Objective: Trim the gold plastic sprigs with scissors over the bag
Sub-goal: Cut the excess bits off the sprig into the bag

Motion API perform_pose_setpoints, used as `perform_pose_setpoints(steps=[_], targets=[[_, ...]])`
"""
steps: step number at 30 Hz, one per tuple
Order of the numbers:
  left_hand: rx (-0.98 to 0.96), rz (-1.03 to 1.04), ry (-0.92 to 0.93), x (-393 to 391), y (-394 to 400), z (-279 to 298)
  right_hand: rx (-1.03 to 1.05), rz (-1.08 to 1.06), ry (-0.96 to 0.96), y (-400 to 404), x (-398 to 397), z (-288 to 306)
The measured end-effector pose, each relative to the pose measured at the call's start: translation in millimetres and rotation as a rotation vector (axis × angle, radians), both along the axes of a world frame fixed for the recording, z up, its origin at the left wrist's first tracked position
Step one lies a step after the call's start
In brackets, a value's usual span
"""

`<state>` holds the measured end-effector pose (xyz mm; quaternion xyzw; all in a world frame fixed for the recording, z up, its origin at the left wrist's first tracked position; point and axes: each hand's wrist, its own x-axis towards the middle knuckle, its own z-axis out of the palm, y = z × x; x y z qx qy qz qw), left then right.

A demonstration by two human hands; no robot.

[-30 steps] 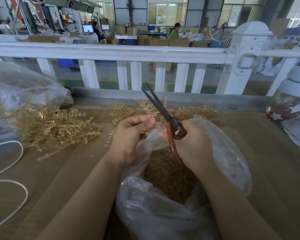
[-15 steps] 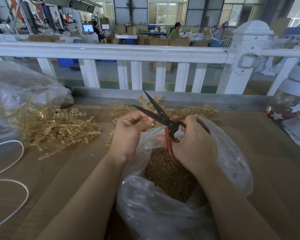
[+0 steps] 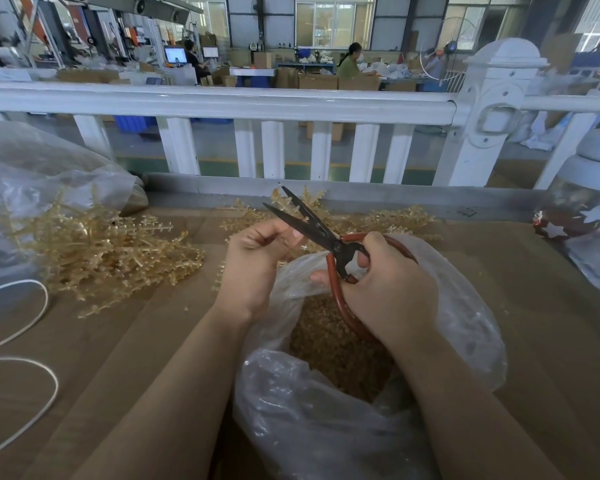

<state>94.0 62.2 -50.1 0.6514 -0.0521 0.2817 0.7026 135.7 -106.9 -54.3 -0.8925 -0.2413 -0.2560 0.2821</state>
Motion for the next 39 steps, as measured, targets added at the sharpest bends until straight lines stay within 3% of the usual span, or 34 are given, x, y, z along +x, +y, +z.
perform_pose_setpoints(steps=[22, 28, 34, 39], targets=[[-0.102, -0.036, 0.03, -0.6, -0.9, 3.1, 0.119, 0.087, -0.117, 0.6, -1.1, 0.0], [-0.221, -0.053, 0.132, -2.7, -3.1, 6.5, 0.093, 0.087, 0.103, 2.2, 5.4, -9.2], [-0.368, -0.035, 0.22, -1.3, 0.4, 6.6, 0.051, 0.035, 0.158, 0.5, 10.0, -11.1], [-0.232, -0.132, 0.286, -1.4, -3.1, 2.8, 0.302, 0.093, 0.335, 1.8, 7.5, -7.2]])
